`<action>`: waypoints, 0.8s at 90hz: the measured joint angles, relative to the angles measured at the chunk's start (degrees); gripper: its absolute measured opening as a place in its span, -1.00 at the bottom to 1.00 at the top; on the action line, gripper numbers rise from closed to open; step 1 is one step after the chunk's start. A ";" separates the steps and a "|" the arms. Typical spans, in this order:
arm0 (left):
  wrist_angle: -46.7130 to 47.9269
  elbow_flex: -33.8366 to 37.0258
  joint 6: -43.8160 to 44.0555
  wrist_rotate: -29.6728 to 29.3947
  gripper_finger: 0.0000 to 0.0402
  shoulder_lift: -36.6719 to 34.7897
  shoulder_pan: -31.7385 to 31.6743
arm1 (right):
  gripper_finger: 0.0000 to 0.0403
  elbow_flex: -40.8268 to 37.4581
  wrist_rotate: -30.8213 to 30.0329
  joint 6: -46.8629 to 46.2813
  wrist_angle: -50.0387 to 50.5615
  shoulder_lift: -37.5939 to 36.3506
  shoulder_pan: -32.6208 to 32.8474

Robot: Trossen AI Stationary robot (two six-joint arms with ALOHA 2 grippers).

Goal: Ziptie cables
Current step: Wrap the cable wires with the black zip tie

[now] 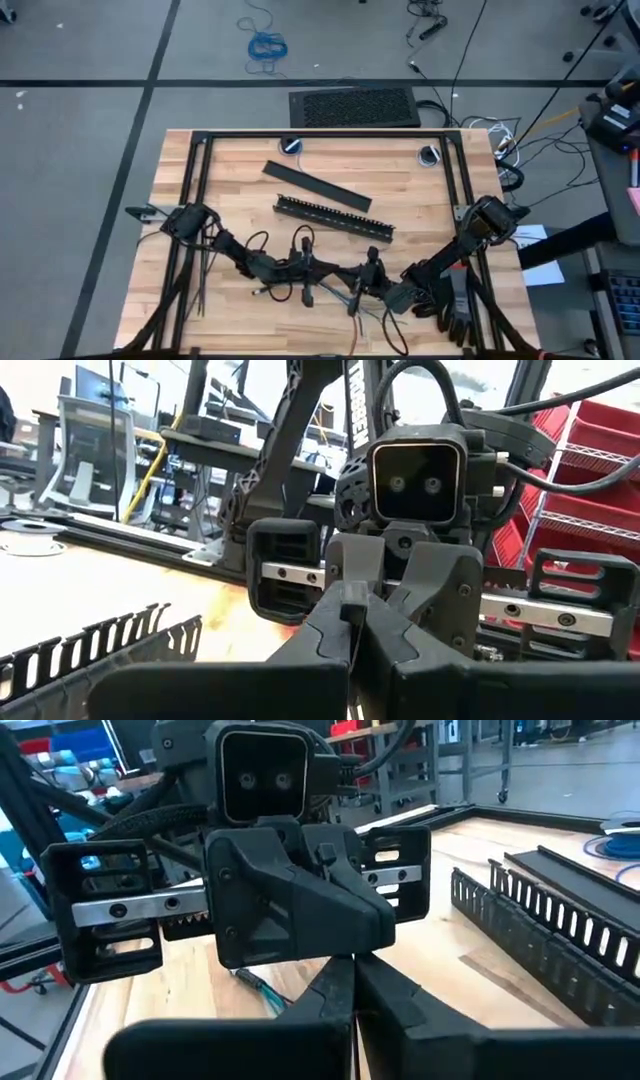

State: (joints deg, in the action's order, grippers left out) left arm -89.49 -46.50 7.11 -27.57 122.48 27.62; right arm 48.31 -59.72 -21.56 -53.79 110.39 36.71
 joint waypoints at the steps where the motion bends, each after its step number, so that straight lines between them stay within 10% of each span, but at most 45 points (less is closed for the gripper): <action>1: 0.01 0.00 0.00 -0.03 -0.98 0.00 0.00 | -1.00 0.00 -0.08 0.21 -0.12 0.00 0.00; 72: 11.59 1.18 -3.19 -4.06 -1.00 -6.73 0.34 | -0.98 0.09 0.73 4.80 -0.55 -0.13 -0.68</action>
State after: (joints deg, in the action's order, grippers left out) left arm -77.91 -45.32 3.92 -31.63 115.75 27.96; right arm 48.40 -58.99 -16.75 -54.34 110.26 36.03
